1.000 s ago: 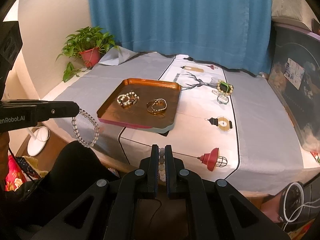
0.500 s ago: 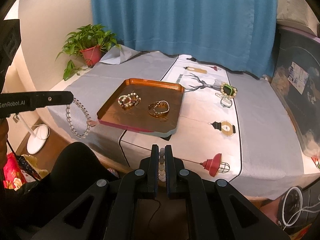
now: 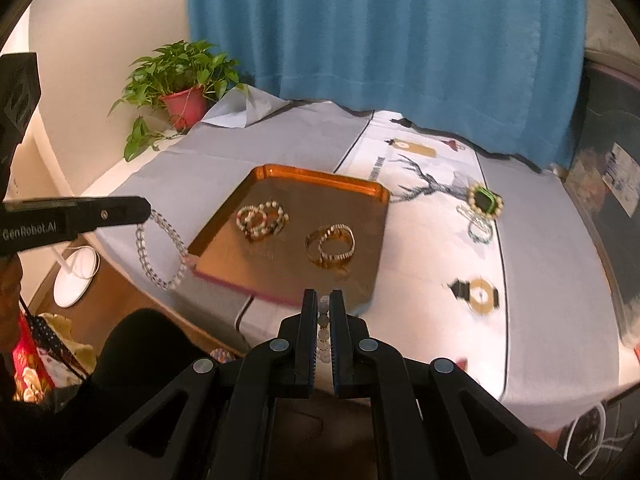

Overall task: Organize jewelry
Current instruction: 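Carry both bracelets up and over the copper tray, then lower both bracelets into the copper tray and open both tools, then withdraw both tools from the tray toward the jewelry pile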

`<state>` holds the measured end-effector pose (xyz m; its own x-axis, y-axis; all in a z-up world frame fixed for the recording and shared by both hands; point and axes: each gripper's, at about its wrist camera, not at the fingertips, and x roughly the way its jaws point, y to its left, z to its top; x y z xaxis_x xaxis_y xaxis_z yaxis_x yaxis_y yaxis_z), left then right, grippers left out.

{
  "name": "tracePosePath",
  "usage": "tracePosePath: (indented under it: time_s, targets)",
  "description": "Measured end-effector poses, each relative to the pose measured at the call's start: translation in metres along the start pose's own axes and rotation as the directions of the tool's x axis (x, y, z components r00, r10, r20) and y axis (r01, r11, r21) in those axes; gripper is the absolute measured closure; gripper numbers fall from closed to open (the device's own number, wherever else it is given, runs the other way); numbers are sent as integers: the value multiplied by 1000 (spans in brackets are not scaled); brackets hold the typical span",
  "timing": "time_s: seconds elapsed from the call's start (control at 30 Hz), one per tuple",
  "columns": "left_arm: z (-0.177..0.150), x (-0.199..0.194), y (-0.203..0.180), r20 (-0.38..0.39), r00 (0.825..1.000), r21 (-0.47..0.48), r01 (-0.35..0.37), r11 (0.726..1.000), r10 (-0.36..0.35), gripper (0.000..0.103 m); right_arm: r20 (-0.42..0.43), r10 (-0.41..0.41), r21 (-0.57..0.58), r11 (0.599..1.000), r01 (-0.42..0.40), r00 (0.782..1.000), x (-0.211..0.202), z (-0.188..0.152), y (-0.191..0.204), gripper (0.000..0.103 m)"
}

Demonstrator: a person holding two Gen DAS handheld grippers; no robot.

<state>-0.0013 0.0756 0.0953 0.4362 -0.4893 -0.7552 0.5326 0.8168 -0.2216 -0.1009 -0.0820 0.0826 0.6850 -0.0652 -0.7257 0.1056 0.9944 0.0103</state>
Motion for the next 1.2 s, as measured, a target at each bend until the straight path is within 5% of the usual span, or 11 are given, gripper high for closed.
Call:
tracePosePath:
  time_s: [0.37, 0.7, 0.73, 0.8, 0.83, 0.87, 0.93, 1.2]
  targets:
    - [43, 66, 18, -14, 1000, 11, -19, 1000, 19, 99, 4, 55, -9, 998, -55, 998, 75, 52, 2, 97]
    - [58, 122, 30, -64, 998, 12, -12, 1000, 13, 97, -42, 88, -7, 996, -89, 995, 134, 63, -2, 95]
    - [58, 132, 34, -77, 996, 11, -36, 999, 37, 86, -59, 87, -9, 996, -88, 994, 140, 61, -3, 94]
    - [54, 147, 40, -127, 987, 4, -95, 995, 94, 33, -126, 51, -7, 999, -52, 991, 158, 57, -5, 86]
    - [51, 152, 44, -148, 982, -9, -118, 993, 115, 7, -148, 44, 0, 999, -44, 988, 164, 54, -7, 71]
    - [47, 152, 47, -142, 984, -19, -115, 993, 111, 7, -181, 46, 13, 999, -45, 982, 172, 48, -10, 52]
    - [38, 150, 48, -141, 982, -11, -127, 992, 124, 7, -208, 40, 26, 999, -35, 977, 176, 37, -13, 41]
    - [5, 121, 39, -157, 962, 48, -218, 975, 223, 7, -182, 20, 37, 999, -13, 983, 135, 18, -13, 39]
